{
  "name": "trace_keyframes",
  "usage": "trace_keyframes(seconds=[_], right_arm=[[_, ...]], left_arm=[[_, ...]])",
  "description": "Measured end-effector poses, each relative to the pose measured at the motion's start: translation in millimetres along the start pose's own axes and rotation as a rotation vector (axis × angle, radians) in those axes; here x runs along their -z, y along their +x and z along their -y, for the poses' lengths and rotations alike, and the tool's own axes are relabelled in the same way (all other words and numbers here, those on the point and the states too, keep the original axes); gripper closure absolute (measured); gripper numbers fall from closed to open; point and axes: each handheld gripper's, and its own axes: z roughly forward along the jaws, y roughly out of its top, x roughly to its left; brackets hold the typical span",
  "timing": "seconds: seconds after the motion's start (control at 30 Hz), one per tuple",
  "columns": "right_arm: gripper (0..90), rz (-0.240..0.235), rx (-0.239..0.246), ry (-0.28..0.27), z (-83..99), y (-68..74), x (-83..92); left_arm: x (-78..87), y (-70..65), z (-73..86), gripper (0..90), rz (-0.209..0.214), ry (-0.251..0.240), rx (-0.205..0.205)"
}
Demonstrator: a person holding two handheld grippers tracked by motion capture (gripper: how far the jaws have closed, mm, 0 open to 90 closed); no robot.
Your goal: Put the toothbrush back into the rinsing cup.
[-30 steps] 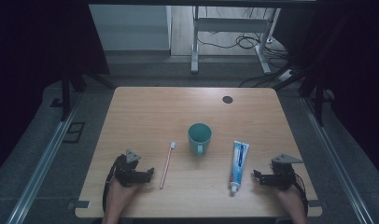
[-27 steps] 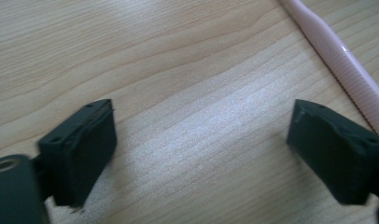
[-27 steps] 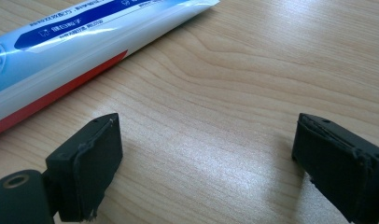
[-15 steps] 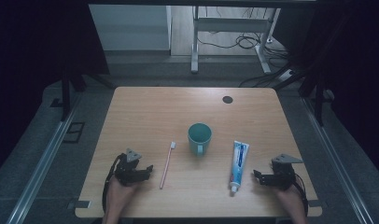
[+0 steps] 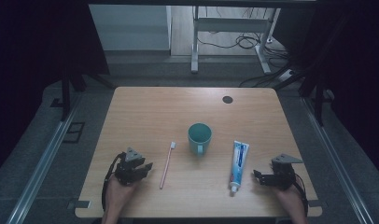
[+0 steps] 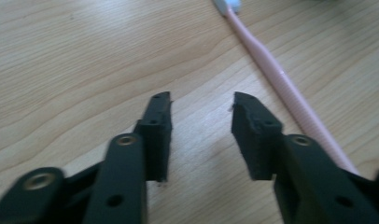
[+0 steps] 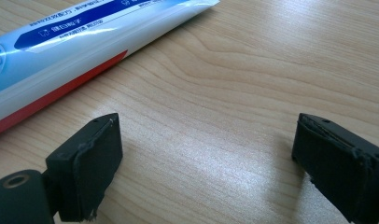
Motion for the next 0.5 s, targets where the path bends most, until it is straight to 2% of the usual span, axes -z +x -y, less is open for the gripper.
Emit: trace_keyframes(seconds=[0.3, 0.5], right_arm=[[8.2, 0.0, -0.002, 0.0, 0.0, 0.1, 0.0], [8.2, 0.0, -0.001, 0.0, 0.0, 0.1, 0.0]], left_arm=[[-0.7, -8.6, -8.9, 86.9, 0.049, -0.004, -0.02], [-4.4, -14.8, -15.1, 89.5, 0.076, -0.001, -0.033]])
